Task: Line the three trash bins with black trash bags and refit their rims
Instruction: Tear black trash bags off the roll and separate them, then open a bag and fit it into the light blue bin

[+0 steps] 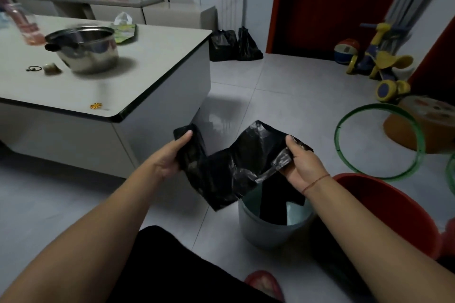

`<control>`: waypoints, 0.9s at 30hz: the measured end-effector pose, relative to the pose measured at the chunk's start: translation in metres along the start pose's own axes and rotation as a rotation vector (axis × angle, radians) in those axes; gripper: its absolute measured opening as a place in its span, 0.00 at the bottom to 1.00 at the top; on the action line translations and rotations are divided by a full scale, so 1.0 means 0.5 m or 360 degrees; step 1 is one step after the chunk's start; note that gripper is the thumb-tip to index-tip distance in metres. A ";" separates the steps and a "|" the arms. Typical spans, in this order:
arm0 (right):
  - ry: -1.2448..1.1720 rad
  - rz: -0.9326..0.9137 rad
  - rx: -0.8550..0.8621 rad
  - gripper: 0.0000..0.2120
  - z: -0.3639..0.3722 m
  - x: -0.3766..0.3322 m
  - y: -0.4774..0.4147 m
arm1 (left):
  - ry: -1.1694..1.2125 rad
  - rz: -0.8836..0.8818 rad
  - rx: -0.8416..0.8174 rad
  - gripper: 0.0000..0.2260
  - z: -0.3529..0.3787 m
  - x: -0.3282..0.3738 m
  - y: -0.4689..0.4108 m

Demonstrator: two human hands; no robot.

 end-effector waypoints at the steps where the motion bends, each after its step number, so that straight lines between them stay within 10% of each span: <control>1: -0.0009 0.0013 0.0013 0.12 -0.006 0.008 -0.015 | -0.0057 0.0017 -0.0016 0.10 0.002 0.002 -0.024; 11: 0.0081 0.0230 0.0074 0.19 -0.078 0.102 -0.143 | -0.0325 -0.0280 0.0350 0.08 -0.107 -0.275 -0.227; 18: 0.0089 0.0323 0.0068 0.13 -0.123 0.138 -0.184 | -0.0702 -0.0704 0.0494 0.28 -0.180 -0.514 -0.305; 27: 0.0128 0.0302 -0.0017 0.22 -0.133 0.158 -0.200 | -0.0866 -0.0477 0.0798 0.25 -0.210 -0.553 -0.326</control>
Point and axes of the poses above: each hand's wrist, its own y-axis away from the middle knuckle, its own z-axis out of the palm, x = y × z, the point moved 7 cm from there along -y, towards the middle knuckle, and after that the axes turned 13 degrees about x, right-handed, at the moved point
